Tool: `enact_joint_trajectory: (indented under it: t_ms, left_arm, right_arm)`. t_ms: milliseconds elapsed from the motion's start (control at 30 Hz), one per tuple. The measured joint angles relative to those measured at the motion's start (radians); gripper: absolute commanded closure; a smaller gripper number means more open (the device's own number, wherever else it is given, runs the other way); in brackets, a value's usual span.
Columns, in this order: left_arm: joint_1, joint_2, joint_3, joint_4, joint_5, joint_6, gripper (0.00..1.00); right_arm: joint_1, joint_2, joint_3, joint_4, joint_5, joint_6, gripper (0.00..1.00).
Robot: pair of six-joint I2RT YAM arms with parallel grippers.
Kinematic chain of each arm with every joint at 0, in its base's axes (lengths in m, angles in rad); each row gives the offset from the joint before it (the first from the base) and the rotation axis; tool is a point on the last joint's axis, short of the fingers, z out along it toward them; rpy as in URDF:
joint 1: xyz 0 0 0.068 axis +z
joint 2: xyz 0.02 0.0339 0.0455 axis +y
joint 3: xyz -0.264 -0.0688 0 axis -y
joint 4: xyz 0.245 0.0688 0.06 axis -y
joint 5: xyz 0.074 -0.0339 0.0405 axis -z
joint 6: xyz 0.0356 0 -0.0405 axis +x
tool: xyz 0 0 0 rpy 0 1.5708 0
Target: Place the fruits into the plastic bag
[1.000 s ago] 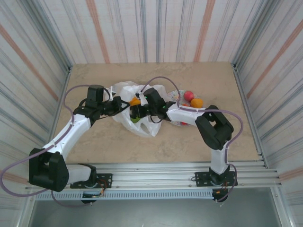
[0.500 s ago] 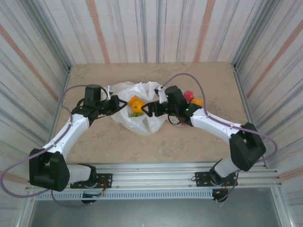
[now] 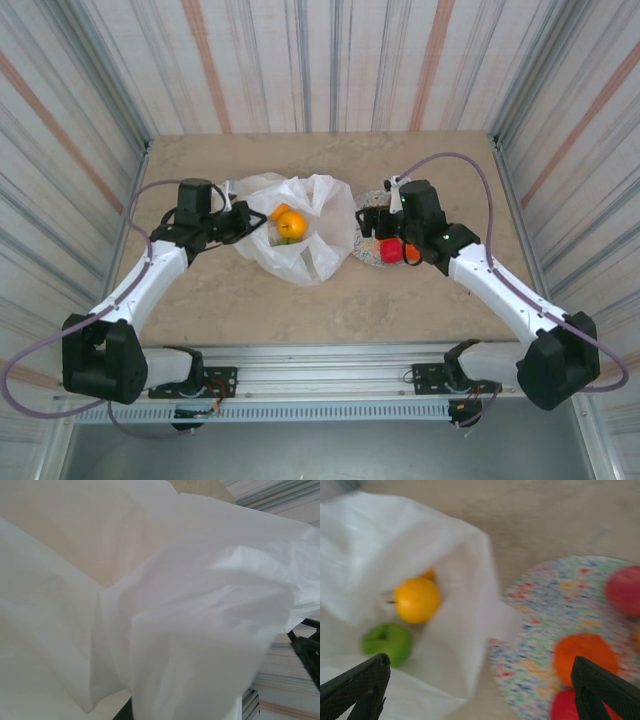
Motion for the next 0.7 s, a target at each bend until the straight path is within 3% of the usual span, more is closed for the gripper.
enact_joint_trajectory:
  t_ms: [267, 500, 700]
  left_arm:
    - [0.0, 0.003, 0.0, 0.0, 0.0, 0.0, 1.0]
    - [0.0, 0.003, 0.0, -0.002, 0.0, 0.0, 1.0]
    - [0.0, 0.003, 0.0, -0.003, 0.0, 0.001, 1.0]
  right_arm:
    - [-0.004, 0.196, 0.055, -0.161, 0.217, -0.16, 0.0]
    - [-0.035, 0.359, 0.123, -0.179, 0.232, -0.215, 0.01]
    - [-0.043, 0.463, 0.176, -0.178, 0.229, -0.229, 0.08]
